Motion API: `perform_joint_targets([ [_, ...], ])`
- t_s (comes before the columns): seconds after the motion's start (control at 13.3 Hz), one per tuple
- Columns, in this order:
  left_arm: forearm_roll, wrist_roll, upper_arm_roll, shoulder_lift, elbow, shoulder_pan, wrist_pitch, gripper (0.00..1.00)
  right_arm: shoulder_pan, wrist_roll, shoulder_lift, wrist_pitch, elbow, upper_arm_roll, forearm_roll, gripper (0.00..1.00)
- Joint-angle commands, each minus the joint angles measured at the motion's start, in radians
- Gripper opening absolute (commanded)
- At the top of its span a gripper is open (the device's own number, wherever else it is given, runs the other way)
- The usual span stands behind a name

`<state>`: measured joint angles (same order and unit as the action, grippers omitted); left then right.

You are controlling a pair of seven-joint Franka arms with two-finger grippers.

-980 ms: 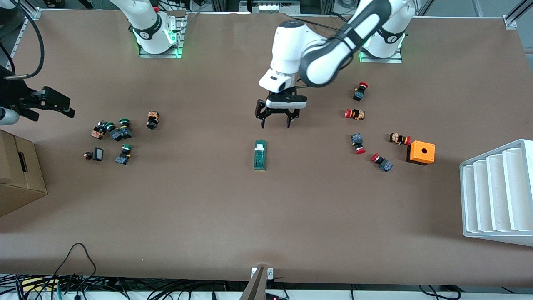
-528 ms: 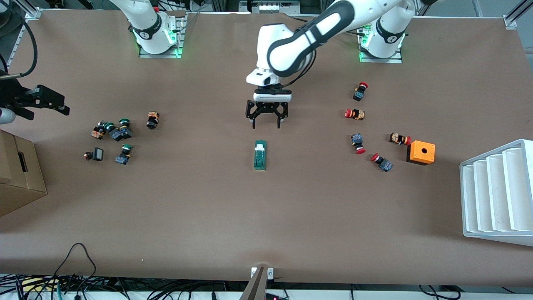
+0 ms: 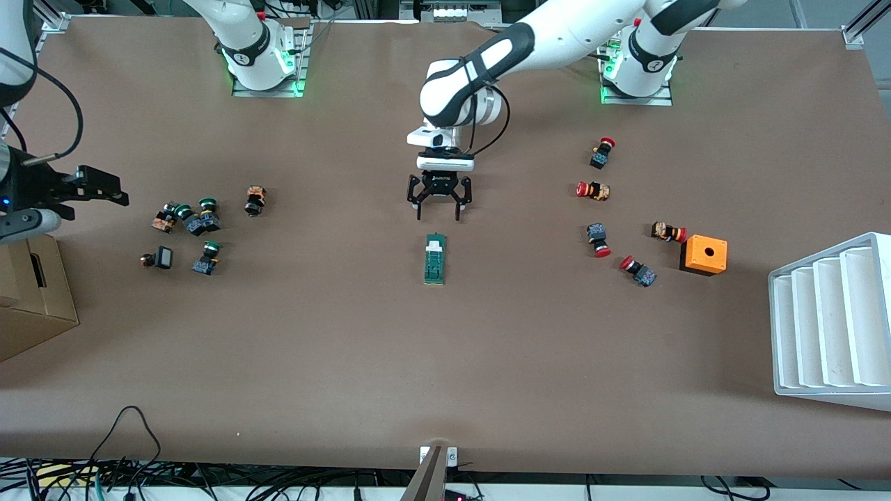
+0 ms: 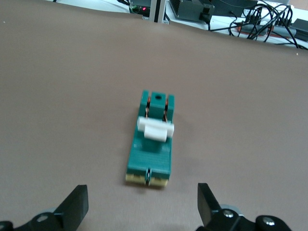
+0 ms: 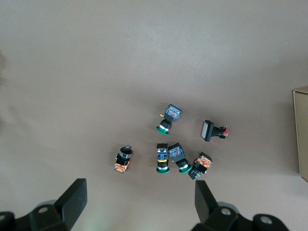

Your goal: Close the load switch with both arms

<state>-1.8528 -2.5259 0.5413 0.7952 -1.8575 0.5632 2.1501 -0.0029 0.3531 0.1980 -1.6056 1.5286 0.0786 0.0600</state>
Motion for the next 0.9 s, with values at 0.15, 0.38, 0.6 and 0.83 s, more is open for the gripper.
perform_joint_targets([
  [0.15,-0.028,-0.050,-0.110,0.041,0.066,0.118,-0.029,1.00,0.000,-0.012,0.159,-0.016,-0.181,-0.013,0.036,0.99],
  [0.38,-0.074,-0.073,-0.150,0.087,0.106,0.156,-0.075,1.00,0.001,-0.150,0.282,-0.074,-0.303,-0.014,0.147,0.99],
  [0.6,-0.086,-0.077,-0.152,0.098,0.119,0.158,-0.075,1.00,0.062,-0.349,0.348,-0.186,-0.314,-0.011,0.224,0.99],
  [0.83,-0.088,-0.073,-0.155,0.116,0.156,0.158,-0.076,1.00,0.145,-0.643,0.400,-0.308,-0.314,-0.011,0.293,0.99],
])
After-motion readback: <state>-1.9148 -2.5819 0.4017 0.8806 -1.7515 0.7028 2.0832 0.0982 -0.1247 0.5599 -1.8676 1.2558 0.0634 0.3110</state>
